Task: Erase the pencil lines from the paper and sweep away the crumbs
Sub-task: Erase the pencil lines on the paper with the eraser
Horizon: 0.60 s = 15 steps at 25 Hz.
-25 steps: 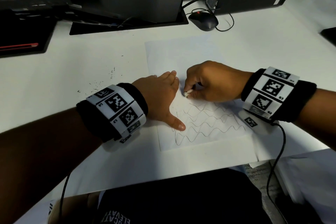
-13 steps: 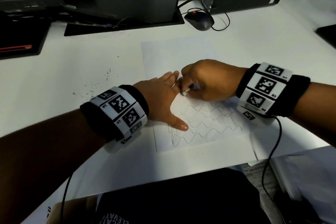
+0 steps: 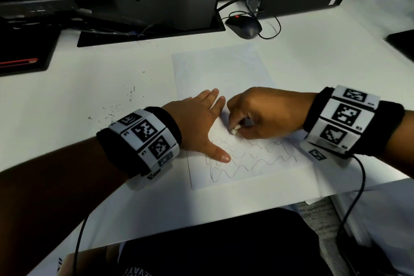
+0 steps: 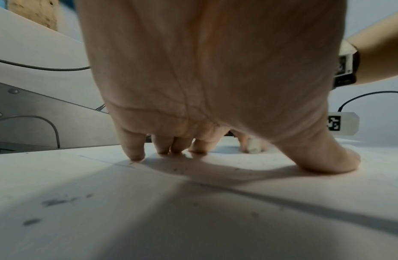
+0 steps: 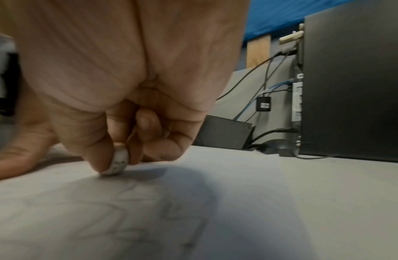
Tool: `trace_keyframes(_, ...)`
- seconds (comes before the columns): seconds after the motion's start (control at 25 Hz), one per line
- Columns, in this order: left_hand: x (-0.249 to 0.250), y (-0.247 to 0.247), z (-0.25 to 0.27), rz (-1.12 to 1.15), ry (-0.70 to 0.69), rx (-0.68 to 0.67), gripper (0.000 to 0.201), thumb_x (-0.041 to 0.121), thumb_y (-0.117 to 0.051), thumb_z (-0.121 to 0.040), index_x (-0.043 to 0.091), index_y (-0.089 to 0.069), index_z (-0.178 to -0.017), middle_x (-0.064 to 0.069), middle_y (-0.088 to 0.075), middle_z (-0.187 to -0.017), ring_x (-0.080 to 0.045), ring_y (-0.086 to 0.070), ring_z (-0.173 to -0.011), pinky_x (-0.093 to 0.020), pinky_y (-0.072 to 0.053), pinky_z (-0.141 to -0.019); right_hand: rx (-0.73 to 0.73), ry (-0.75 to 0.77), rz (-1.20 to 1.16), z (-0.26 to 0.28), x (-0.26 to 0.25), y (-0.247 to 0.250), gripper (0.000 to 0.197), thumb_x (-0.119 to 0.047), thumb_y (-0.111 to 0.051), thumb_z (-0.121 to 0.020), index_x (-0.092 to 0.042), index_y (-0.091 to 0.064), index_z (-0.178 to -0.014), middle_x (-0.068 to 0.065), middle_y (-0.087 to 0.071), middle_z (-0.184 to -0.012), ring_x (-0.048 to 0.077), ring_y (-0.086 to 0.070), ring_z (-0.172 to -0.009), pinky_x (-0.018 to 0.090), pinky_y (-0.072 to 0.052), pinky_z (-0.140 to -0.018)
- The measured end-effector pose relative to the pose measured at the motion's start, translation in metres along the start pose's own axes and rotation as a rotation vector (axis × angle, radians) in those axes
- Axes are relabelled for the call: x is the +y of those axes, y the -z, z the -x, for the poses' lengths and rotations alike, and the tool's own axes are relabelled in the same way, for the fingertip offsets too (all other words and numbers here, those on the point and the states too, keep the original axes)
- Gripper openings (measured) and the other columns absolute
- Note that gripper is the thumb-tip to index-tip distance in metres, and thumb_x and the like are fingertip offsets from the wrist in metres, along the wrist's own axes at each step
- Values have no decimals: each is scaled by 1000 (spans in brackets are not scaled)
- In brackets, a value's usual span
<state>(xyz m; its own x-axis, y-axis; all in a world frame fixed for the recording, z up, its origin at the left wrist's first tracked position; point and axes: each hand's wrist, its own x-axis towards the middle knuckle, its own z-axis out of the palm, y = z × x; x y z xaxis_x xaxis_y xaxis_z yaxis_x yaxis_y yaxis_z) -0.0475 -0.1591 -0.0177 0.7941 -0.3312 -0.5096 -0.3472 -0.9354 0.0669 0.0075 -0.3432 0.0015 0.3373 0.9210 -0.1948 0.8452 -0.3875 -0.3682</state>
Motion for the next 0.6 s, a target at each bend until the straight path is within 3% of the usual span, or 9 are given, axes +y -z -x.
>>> trace_keyframes(0.16,-1,0,0,-16,6,-2,133,88,-52,-65,17,13,-157,-5,20,-164,-20,12,-152,-43,-12,-124,67,-60,69,1,3,3,13,-18,-68,-82,-16,-75,-92,-15,-46,-73,3,-46,-64,13,-33,-59)
trace_keyframes(0.28,-1,0,1,-22,3,-4,133,88,-52,-65,17,13,-157,-5,20,-164,-19,12,-152,-42,-12,-124,-3,-55,57,4,-3,0,14,-20,-67,-83,-18,-75,-94,-14,-50,-78,8,-50,-69,22,-41,-64)
trace_keyframes(0.4,0,2,1,-37,11,-8,132,87,-52,-67,16,14,-157,-5,21,-164,-19,13,-152,-41,-12,-122,83,-142,52,5,5,4,14,-19,-67,-82,-17,-75,-93,-12,-52,-78,10,-52,-71,21,-41,-64)
trace_keyframes(0.52,0,0,3,-25,9,-10,133,87,-53,-66,17,15,-156,-4,22,-164,-19,13,-152,-42,-13,-122,19,-81,12,7,1,-1,12,-18,-66,-84,-17,-74,-93,-11,-57,-80,3,-49,-67,13,-36,-63)
trace_keyframes(0.6,-3,-1,6,-11,6,-17,134,88,-54,-66,17,15,-156,-4,22,-164,-18,13,-152,-42,-13,-123,57,-91,-51,10,6,-2,12,-19,-66,-87,-19,-74,-95,-9,-62,-87,-3,-51,-69,15,-41,-67)
